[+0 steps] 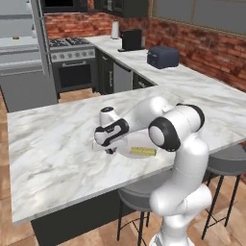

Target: Retrieve the butter from the fridge and place it on a plate on the dining table. Then retrieve the butter knife by the fridge and place it near the plate.

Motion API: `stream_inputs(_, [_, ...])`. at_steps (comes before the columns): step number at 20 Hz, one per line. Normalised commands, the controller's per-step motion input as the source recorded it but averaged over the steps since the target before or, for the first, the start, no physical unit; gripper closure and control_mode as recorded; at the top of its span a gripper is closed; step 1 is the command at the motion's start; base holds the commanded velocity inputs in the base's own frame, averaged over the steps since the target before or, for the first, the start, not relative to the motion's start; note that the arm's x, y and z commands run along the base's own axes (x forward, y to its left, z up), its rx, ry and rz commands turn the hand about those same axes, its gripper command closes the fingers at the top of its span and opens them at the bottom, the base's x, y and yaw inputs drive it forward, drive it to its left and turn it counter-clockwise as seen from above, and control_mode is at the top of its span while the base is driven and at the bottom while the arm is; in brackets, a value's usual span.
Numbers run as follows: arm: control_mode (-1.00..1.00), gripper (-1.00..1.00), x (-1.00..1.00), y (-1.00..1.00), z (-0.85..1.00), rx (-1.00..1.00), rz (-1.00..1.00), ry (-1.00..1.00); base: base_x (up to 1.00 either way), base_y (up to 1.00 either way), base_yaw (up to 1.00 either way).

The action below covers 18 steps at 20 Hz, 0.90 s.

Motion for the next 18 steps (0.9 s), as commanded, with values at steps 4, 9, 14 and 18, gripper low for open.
stream_inputs(4, [-1.00,1.00,-0.01,0.00,-0.13,0.00,0.00,0.00,0.00,0.00,0.00])
stream_inputs(9, [-1.00,-1.00,-0.12,0.00,0.00,0.00,-0.02,-0.01,0.00,0.00,0.00])
stream_inputs(14, [-1.00,-1.00,-0.11,0.00,0.19,0.00,-0.05,-0.06,0.00,0.00,0.00])
stream_inputs(18, [-1.00,-1.00,-0.19,0.00,0.88,0.00,-0.02,-0.12,0.00,0.00,0.00])
